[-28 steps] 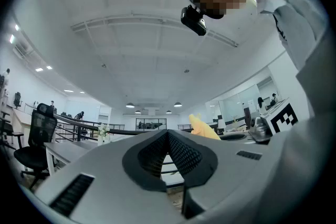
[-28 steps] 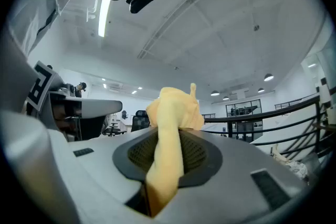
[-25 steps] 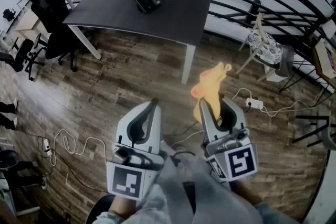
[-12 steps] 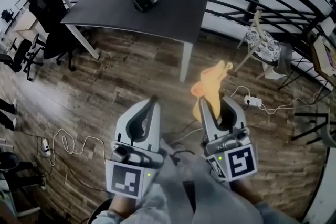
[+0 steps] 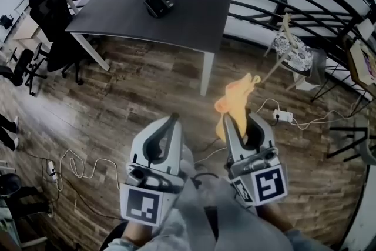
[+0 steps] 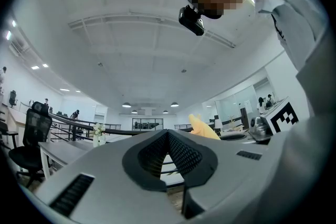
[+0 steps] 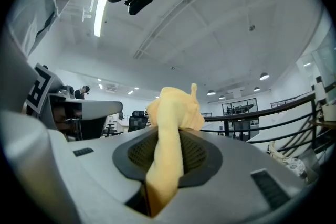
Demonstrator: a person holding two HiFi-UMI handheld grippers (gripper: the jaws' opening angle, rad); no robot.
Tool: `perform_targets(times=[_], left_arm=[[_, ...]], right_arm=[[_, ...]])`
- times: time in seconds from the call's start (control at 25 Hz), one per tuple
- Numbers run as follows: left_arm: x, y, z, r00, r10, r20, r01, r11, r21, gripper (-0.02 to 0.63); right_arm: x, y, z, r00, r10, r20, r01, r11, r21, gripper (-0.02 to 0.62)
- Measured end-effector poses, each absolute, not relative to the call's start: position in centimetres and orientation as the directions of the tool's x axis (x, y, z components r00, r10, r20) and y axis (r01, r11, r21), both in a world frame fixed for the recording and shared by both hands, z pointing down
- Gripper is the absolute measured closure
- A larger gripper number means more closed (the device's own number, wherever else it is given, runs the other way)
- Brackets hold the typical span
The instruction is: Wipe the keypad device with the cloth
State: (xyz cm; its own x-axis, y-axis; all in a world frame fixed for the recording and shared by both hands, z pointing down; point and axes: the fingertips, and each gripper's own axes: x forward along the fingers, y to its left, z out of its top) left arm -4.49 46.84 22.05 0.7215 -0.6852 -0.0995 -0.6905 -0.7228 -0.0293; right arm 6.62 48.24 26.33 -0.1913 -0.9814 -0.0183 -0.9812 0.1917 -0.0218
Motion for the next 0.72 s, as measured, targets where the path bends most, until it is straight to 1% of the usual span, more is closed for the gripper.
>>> perform_targets(times=[0.32,0.72], left_arm=[[-4.2,42.0,22.0,0.725,-0.681,-0.107,-0.686,-0.727,-0.025,0.592],[-3.8,33.1,21.1,0.745,-0.659,-0.106,-0.664,-0.747,-0.024,0.592]], right_arm=[[6.9,43.5,26.5,-0.189,-0.982,-0.017,-0.982,0.189,-0.021,0.495],[6.3,35.1,25.4,-0.205,-0.979,-0.024,-0.979,0.205,-0.005,0.495]])
